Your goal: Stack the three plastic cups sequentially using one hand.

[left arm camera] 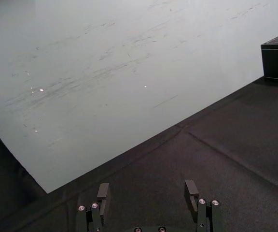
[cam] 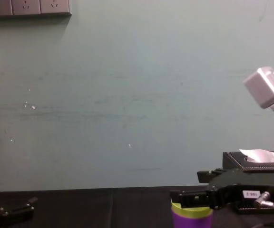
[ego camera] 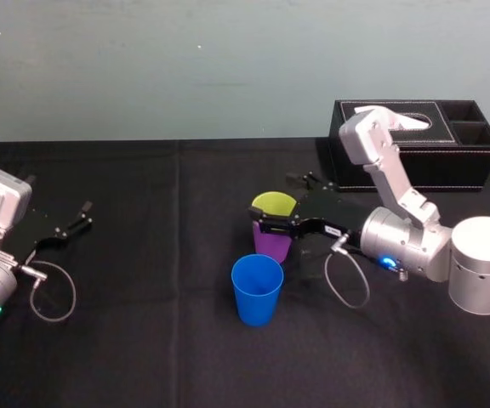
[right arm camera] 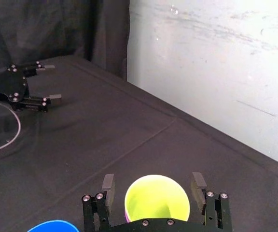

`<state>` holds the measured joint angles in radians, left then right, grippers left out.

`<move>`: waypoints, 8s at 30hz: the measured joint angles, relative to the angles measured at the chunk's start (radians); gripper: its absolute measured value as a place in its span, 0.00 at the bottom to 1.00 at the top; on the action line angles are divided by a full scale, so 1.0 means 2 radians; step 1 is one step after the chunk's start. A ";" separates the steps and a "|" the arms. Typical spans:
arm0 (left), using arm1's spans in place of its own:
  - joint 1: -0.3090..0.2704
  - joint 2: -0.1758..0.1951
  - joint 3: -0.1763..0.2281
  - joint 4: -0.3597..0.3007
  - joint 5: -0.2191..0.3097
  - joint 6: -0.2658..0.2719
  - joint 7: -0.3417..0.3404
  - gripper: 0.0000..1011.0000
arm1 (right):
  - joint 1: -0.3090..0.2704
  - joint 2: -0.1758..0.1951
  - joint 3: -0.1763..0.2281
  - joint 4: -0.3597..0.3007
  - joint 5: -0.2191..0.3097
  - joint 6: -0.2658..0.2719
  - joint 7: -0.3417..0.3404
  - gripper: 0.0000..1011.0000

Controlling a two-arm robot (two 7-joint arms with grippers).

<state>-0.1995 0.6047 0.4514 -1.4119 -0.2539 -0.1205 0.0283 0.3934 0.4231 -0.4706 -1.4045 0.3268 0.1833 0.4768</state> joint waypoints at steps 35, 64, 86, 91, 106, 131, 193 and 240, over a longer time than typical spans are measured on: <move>0.000 0.000 0.000 0.000 0.000 0.000 0.000 1.00 | -0.172 0.124 0.033 -0.130 0.051 -0.083 0.047 0.99; 0.000 0.000 0.000 0.000 0.000 0.000 0.000 1.00 | -0.134 0.092 -0.002 -0.070 0.041 -0.077 0.065 0.99; 0.000 0.000 0.000 0.000 0.000 0.000 0.000 1.00 | -0.089 0.060 -0.028 -0.037 0.038 -0.066 0.072 0.99; 0.000 0.000 0.000 0.000 0.000 0.000 0.000 1.00 | -0.072 0.047 -0.037 -0.019 0.033 -0.061 0.072 0.99; 0.000 0.000 0.000 0.000 0.000 0.000 0.000 1.00 | -0.058 0.034 -0.046 -0.003 0.025 -0.058 0.069 0.96; 0.000 0.000 0.000 0.000 0.000 0.000 0.000 1.00 | -0.060 0.036 -0.044 -0.005 0.027 -0.059 0.068 0.72; 0.000 0.000 0.000 0.000 0.000 0.000 0.000 1.00 | -0.021 0.082 -0.015 -0.131 0.060 0.058 0.014 0.72; 0.000 0.000 0.000 0.000 0.000 0.000 0.000 1.00 | 0.050 0.032 -0.025 -0.024 0.037 0.063 0.010 0.72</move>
<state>-0.1995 0.6047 0.4514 -1.4120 -0.2539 -0.1205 0.0283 0.4924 0.4865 -0.5205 -1.4520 0.4015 0.3094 0.4963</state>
